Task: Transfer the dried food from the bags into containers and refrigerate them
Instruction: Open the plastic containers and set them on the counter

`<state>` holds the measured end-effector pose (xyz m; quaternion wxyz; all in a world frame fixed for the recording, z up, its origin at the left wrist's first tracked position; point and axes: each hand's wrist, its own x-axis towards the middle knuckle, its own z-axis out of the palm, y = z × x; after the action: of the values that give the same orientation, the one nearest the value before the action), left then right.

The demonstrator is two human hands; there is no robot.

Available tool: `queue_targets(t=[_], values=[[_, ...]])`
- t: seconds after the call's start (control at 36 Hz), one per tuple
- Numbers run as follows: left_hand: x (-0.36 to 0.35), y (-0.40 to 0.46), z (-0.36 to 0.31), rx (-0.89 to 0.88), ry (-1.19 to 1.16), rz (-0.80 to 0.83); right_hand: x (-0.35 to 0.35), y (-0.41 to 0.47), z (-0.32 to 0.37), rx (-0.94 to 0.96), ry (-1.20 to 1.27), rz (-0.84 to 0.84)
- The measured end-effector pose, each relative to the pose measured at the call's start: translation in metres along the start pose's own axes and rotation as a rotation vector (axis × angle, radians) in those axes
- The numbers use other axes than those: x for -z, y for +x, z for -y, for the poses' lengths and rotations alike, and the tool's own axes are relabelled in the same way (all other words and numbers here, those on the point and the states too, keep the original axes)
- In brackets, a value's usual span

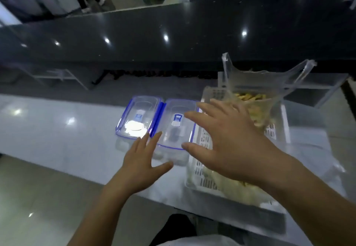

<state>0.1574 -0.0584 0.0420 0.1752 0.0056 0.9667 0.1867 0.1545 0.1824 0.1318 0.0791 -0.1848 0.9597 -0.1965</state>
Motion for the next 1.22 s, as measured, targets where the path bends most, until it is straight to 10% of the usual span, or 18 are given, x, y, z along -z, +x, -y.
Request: queue_targets(t=[0.36, 0.89, 1.22], values=[[0.051, 0.030, 0.091, 0.122, 0.128, -0.059, -0.057, 0.055, 0.058, 0.140, -0.158, 0.042], [0.041, 0.163, 0.234, -0.467, 0.338, 0.109, -0.223, 0.184, 0.114, -0.408, -0.328, 0.155], [0.058, 0.104, 0.312, -0.433, 0.182, 0.236, -0.256, 0.162, 0.179, -0.370, -0.120, 0.167]])
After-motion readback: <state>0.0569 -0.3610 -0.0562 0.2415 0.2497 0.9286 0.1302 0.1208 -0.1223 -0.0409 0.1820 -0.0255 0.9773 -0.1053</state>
